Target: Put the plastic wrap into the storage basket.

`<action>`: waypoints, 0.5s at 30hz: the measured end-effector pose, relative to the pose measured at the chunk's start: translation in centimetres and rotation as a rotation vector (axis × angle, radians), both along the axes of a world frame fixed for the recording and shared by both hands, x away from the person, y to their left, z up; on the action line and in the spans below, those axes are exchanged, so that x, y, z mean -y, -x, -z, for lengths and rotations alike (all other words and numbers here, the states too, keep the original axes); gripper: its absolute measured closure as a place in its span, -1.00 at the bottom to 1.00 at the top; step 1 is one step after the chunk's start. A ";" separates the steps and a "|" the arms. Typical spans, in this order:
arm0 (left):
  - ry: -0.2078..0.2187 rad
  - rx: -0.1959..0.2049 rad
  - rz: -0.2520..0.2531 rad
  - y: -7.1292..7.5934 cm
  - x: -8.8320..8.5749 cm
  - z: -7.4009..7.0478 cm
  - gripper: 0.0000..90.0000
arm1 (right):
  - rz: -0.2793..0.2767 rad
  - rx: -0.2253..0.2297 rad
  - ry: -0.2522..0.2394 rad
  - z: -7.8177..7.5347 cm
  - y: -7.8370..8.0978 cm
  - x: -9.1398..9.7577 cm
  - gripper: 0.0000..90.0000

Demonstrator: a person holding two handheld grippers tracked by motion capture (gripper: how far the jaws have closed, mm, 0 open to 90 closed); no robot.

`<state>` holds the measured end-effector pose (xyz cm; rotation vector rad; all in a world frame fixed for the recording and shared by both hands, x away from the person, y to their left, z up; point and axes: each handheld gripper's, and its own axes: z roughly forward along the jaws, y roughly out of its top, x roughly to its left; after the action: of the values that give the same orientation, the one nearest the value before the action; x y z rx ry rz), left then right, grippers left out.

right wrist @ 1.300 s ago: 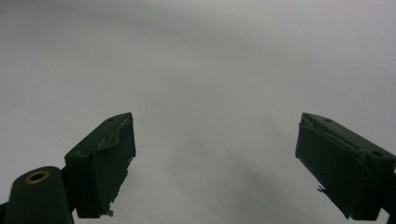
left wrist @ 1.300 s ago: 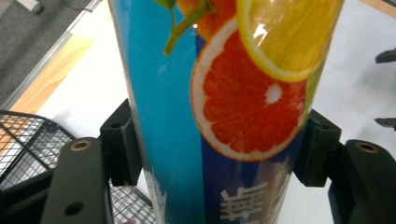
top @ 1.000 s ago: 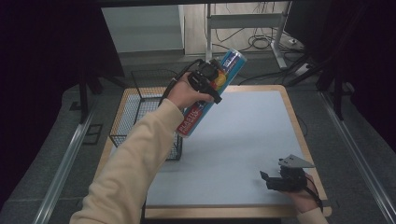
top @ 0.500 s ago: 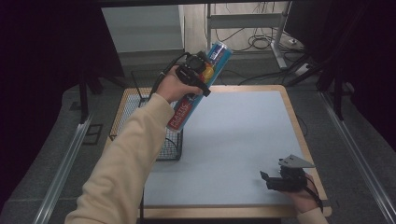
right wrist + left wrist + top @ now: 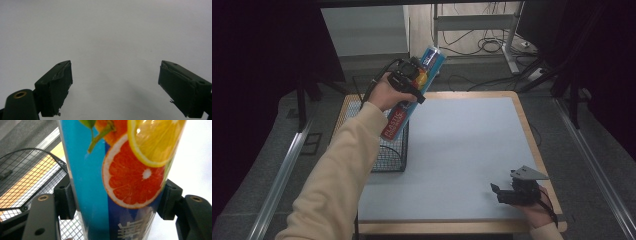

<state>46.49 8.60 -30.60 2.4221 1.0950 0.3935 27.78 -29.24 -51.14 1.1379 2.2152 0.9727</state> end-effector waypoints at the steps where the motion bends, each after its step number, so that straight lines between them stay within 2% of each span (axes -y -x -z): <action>1: -0.001 -0.002 -0.005 0.0 -0.2 0.1 -0.29 | 0.000 0.000 0.001 0.0 0.0 0.0 -0.73; 4: 0.004 -0.003 -0.025 -0.1 -1.1 0.5 -0.29 | 0.001 0.001 0.000 0.0 0.0 0.0 -0.73; 9: -0.023 -0.019 -0.038 -0.4 -2.3 1.3 -0.29 | 0.001 0.001 0.002 0.0 0.0 -0.1 -0.73; 11: -0.011 -0.023 -0.056 -0.5 -2.6 1.7 -0.29 | 0.000 0.002 0.001 0.0 0.0 -0.1 -0.73; 15: -0.027 -0.028 -0.069 -0.9 -3.2 2.5 -0.29 | 0.000 0.001 0.002 0.1 0.0 -0.1 -0.73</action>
<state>47.39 11.82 -33.06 2.4253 1.1951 0.3995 27.81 -29.18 -51.21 1.1359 2.2145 0.9710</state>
